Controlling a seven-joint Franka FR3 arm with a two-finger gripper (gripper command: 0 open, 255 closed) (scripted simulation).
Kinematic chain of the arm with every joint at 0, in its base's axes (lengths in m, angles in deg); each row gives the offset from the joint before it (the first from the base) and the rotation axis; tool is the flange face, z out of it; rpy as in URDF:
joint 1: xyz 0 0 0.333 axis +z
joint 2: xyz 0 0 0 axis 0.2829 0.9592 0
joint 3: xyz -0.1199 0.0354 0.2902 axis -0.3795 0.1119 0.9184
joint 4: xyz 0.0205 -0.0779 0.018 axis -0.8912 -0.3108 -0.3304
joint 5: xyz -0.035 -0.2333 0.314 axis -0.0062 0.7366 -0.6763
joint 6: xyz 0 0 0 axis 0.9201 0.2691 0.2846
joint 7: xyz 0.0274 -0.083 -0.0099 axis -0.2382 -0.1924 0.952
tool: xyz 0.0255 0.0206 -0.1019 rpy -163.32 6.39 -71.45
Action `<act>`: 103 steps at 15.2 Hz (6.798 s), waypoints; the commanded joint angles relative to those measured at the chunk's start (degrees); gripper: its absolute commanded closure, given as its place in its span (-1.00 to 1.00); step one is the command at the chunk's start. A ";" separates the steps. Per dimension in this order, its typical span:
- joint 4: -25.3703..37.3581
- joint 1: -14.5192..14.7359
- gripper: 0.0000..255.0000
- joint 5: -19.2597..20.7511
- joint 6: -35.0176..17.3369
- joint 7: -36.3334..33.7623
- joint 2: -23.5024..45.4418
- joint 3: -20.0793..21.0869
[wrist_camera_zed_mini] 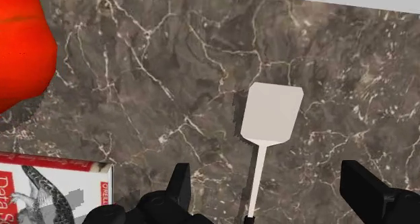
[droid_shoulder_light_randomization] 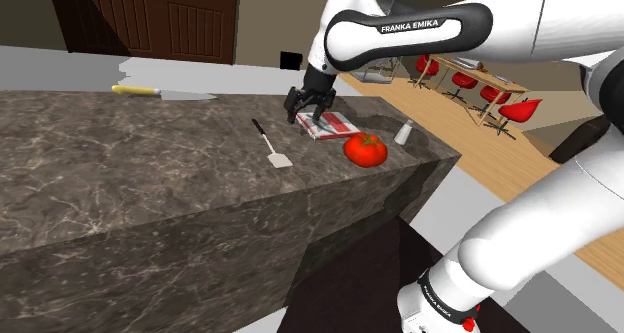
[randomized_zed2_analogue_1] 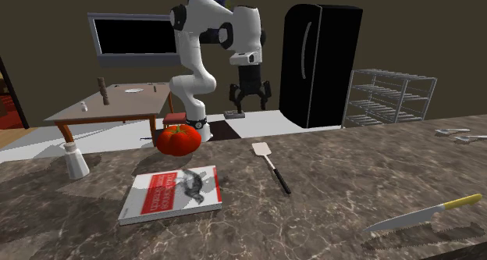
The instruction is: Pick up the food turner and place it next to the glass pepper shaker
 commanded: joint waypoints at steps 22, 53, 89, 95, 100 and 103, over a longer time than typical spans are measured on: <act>21.17 2.70 -1.00 11.90 -6.97 -16.39 32.48 -1.02; 27.06 2.29 1.00 9.96 3.43 -14.94 27.77 -0.17; 13.20 -10.86 1.00 2.32 10.00 8.62 6.16 -8.31; 9.57 -14.64 1.00 1.71 9.52 16.97 3.03 -12.67; 8.37 -17.73 1.00 1.61 9.48 23.92 1.95 -16.51; 8.44 -19.60 1.00 1.59 9.57 28.11 1.98 -18.83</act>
